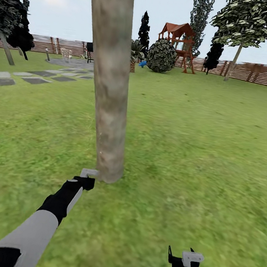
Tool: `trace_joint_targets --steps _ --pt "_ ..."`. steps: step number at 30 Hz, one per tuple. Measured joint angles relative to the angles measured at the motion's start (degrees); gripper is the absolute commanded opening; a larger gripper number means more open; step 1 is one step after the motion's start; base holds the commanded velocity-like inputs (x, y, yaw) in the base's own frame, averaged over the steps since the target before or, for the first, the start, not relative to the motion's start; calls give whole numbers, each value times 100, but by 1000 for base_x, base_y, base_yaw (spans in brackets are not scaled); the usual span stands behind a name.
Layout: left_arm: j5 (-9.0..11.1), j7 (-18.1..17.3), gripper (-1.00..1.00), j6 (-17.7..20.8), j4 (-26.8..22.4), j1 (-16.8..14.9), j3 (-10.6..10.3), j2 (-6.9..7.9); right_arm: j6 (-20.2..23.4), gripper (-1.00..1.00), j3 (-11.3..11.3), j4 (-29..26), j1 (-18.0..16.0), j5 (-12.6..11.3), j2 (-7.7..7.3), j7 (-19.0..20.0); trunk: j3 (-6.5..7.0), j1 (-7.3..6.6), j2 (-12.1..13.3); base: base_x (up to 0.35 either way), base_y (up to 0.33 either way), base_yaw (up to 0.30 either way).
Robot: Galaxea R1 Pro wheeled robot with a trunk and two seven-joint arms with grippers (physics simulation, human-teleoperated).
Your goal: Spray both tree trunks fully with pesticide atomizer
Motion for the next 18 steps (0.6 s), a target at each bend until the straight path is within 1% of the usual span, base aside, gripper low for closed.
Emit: trace_joint_targets --steps 2,5,7,8,10,11,13,17,18 --pt "0 0 -100 0 2 0 1 0 0 100 0 0 0 0 0 -1 0 0 0 316 0 -248" --pt "2 -4 -100 0 8 4 1 -12 0 100 0 0 0 0 0 -1 0 0 0 103 0 -73" --pt "18 -9 -100 0 11 7 -4 -117 0 100 0 0 0 0 0 -1 0 0 0 17 0 -12" --pt "33 -9 -100 3 11 7 -63 -216 0 100 -1 2 0 0 0 -1 0 0 0 4 0 -3" --pt "23 -1 -100 26 -4 2 -260 -297 0 100 0 1 0 0 0 -1 0 0 0 2 0 -2" --pt "41 2 -100 35 -19 1 -399 -343 0 100 -1 2 0 0 0 -1 0 0 0 0 0 0" --pt "56 0 -100 50 -37 0 -570 -450 0 100 0 4 0 0 0 -1 0 0 0 0 0 0" --pt "28 -32 -100 66 -1 -16 -600 -410 0 100 0 4 0 0 0 -1 0 0 0 0 0 0" --pt "17 -67 -100 71 1 -37 -592 -349 0 100 0 7 0 0 0 -1 0 0 0 0 0 0"
